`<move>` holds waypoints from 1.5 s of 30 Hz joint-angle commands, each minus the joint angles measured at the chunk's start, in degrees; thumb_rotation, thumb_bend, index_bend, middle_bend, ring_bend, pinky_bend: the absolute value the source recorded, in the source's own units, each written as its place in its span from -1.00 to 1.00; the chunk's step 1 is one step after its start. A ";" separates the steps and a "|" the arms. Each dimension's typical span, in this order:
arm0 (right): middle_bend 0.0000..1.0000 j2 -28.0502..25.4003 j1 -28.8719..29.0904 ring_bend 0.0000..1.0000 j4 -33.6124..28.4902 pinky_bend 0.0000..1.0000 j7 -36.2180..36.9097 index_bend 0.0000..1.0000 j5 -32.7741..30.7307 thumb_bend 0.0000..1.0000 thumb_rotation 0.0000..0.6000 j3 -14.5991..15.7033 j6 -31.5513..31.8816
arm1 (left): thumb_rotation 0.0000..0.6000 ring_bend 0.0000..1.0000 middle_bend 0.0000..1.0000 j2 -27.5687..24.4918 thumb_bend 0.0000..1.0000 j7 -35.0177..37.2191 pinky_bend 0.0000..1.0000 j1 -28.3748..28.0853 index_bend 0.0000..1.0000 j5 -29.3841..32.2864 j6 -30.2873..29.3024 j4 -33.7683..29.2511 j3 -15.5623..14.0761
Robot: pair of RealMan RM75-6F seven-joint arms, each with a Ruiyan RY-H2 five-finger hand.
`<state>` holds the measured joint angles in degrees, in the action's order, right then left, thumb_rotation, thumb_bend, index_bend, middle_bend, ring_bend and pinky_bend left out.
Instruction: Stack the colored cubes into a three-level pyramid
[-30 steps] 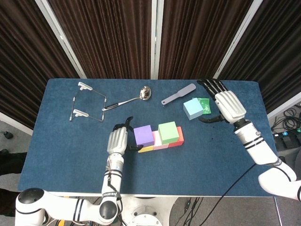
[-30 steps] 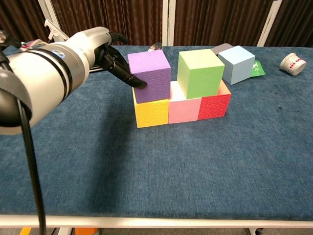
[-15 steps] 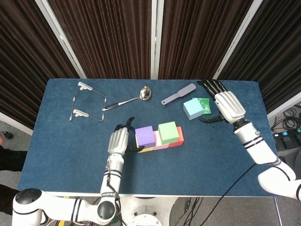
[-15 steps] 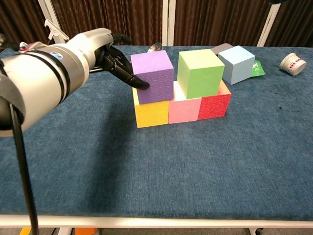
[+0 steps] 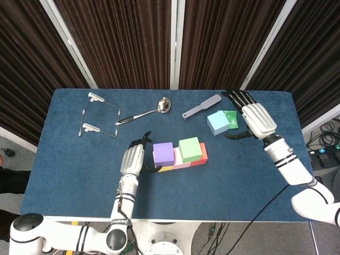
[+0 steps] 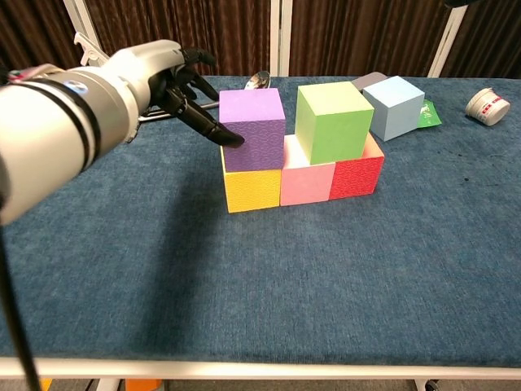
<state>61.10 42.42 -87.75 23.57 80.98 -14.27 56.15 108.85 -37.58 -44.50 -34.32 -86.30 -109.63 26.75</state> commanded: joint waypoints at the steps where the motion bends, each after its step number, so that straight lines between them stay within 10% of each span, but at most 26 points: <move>1: -1.00 -0.40 0.48 -1.00 -1.22 -1.00 -0.72 -1.00 -0.10 -0.99 1.00 -0.30 -0.50 | 1.00 -0.84 -0.66 -4.23 -0.81 -0.44 -0.85 2.39 -0.90 -1.49 -1.02 -5.78 -2.19; 10: -0.99 -0.04 3.40 -1.00 -7.34 -1.00 -6.38 -1.00 -3.51 -1.00 1.00 -0.88 -5.40 | 1.00 -0.91 -0.72 -20.19 -0.81 4.21 -0.86 10.13 -0.90 -6.90 2.67 -14.38 -8.85; 19: -0.86 1.27 10.91 -1.00 -13.30 -1.00 -15.34 -1.00 -14.71 -1.00 1.00 -1.06 -17.83 | 1.00 -0.91 -0.72 -33.25 -0.81 17.93 -0.86 16.82 -0.89 -13.12 11.28 -8.47 -13.49; 29: -0.82 4.84 20.98 -1.00 -14.47 -1.00 -25.34 -1.00 -27.56 -1.00 1.00 0.43 -24.00 | 1.00 -0.91 -0.71 -35.32 -0.81 33.98 -0.86 21.51 -0.89 -20.86 15.62 1.88 -15.25; 45: -0.63 15.47 29.28 -1.00 -10.10 -1.00 -40.47 -1.00 -40.18 -0.96 1.00 6.41 -15.74 | 1.00 -0.91 -0.70 -34.36 -0.81 41.35 -0.86 24.15 -0.89 -26.27 16.65 8.29 -16.44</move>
<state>76.13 71.39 -98.18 -16.46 41.12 -8.09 39.94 74.40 3.68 -20.43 -60.51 -69.73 -101.44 10.33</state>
